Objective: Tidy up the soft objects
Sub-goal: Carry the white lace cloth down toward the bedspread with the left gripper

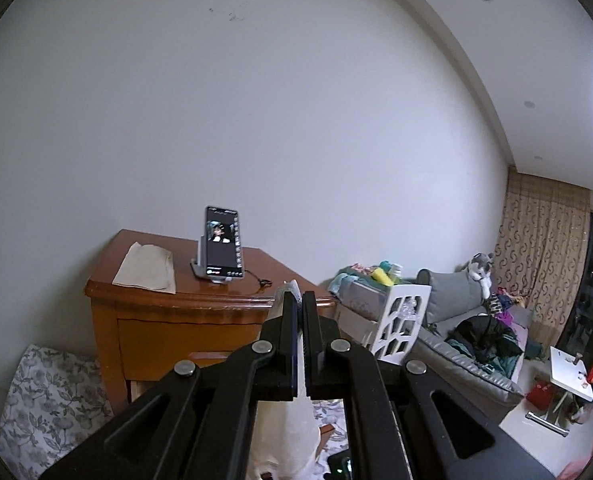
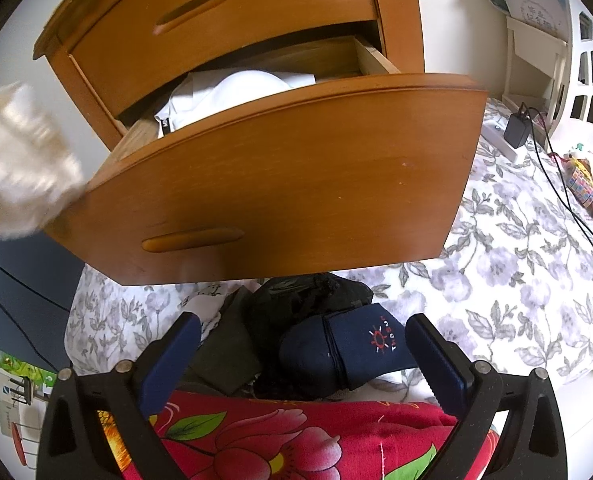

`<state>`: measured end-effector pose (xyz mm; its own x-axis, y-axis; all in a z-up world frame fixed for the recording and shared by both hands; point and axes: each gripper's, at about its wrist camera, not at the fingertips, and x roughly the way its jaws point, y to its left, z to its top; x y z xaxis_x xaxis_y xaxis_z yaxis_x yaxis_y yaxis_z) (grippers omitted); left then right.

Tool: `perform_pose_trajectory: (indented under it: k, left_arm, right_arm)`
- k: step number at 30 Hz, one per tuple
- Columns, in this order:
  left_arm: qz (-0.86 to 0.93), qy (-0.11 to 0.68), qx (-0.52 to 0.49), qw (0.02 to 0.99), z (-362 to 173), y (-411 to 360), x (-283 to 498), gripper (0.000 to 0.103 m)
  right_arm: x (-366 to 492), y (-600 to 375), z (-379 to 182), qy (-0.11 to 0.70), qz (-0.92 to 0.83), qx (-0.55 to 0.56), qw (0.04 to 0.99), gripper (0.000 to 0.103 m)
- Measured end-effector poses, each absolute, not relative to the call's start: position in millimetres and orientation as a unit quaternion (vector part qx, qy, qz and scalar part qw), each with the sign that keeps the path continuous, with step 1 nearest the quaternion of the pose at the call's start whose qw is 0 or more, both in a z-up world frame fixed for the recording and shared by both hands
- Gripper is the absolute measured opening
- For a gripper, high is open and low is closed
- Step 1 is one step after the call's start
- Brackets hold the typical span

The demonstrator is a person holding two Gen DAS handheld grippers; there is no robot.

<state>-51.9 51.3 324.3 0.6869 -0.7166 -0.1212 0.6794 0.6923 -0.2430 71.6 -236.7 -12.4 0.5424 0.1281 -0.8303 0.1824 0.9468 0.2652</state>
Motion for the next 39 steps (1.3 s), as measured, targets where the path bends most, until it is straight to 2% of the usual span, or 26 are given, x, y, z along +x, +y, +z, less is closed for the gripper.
perform_pose_trajectory:
  k: [10, 19, 25, 33, 39]
  left_arm:
    - [-0.389, 0.095, -0.065, 0.914, 325, 49, -77, 0.002]
    - [-0.389, 0.185, -0.06, 0.9, 277, 31, -51, 0.002]
    - [-0.372, 0.26, -0.06, 0.889, 230, 15, -28, 0.002]
    - [-0.325, 0.396, -0.068, 0.856, 127, -9, 7, 0.002]
    - [-0.281, 0.435, -0.058, 0.854, 74, -15, 20, 0.002]
  right_arm:
    - [72, -236, -11, 0.479, -0.02, 0.159, 0.863, 0.103]
    - [72, -237, -12, 0.48, -0.02, 0.16, 0.862, 0.103]
    - [72, -237, -12, 0.48, -0.019, 0.16, 0.862, 0.103]
    - [72, -238, -13, 0.48, -0.018, 0.164, 0.861, 0.103]
    - [71, -239, -13, 0.48, -0.017, 0.165, 0.861, 0.103]
